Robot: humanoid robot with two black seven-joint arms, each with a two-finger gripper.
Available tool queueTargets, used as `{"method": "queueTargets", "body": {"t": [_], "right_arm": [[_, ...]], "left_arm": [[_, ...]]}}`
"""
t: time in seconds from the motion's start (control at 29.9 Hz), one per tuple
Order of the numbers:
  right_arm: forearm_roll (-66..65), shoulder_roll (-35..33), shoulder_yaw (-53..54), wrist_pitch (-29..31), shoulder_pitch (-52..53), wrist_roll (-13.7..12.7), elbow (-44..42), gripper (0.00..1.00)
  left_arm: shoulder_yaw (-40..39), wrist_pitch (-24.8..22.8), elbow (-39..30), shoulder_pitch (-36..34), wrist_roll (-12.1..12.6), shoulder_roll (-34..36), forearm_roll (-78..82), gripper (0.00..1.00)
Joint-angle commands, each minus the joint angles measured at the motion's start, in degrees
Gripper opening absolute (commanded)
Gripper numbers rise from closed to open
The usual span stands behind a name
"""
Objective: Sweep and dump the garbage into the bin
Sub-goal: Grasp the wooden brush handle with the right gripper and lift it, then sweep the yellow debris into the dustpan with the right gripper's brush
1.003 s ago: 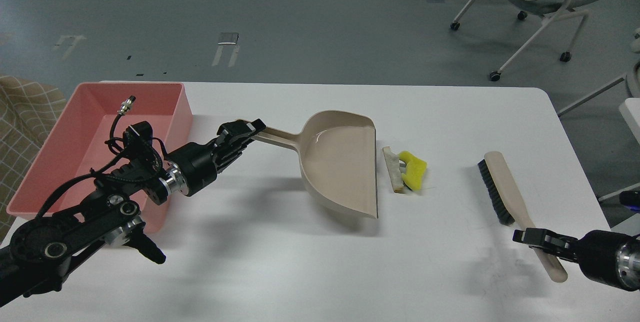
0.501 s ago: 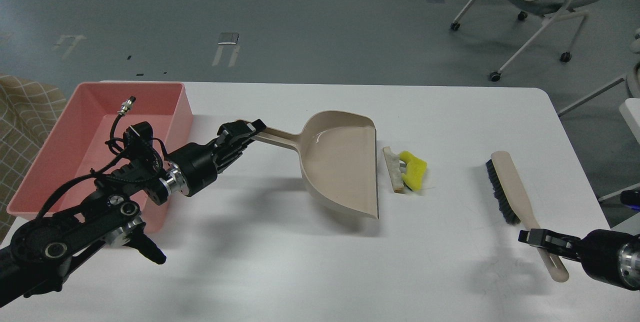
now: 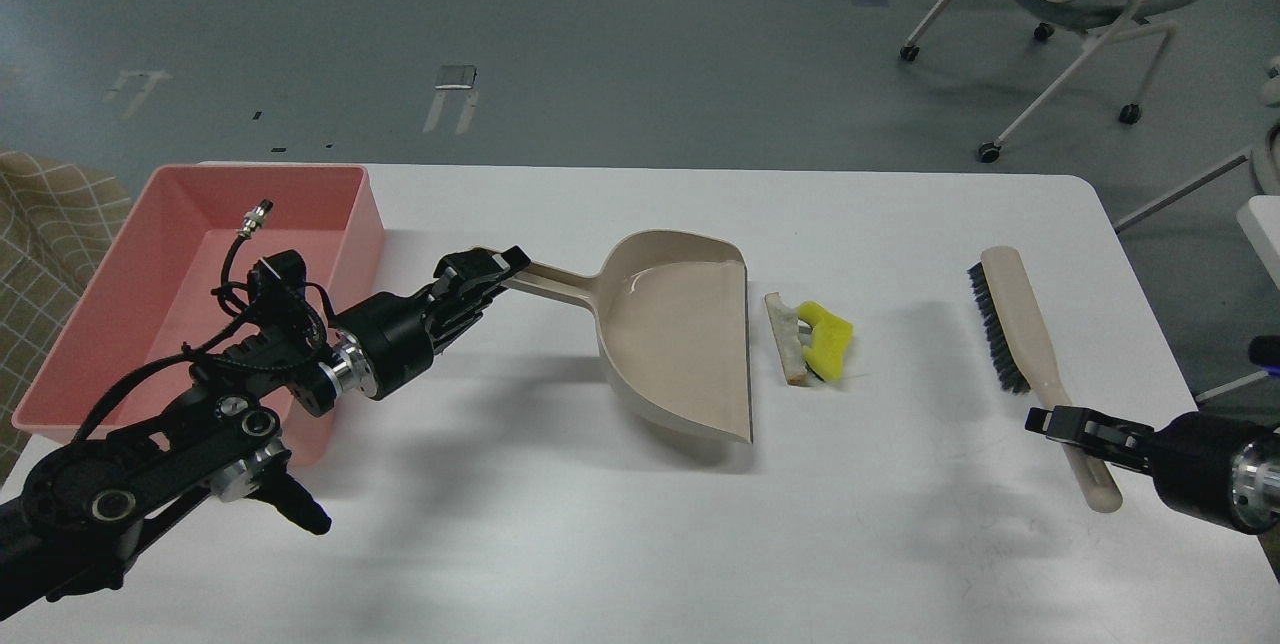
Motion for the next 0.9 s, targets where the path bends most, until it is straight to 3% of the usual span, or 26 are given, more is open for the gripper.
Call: {"method": "queueTargets", "body": {"t": [0.0, 0.53, 0.87], "right_arm": [[-0.26, 2.78, -1.99, 0.01, 1.87, -0.27, -0.26, 0.0], [-0.96, 10.26, -18.68, 0.01, 17.34, -2.55, -5.35, 0.0], [-1.31, 17.72, -20.27, 0.01, 19.36, -2.64, -5.71, 0.0]], "left_arm": [[0.07, 0.03, 2.2, -0.24, 0.02, -1.65, 0.01, 0.12], [1.38, 0.99, 4.05, -0.5, 0.9, -4.82, 0.01, 0.12], [1.39, 1.08, 3.88, -0.68, 0.81, -5.43, 0.01, 0.12]]}}
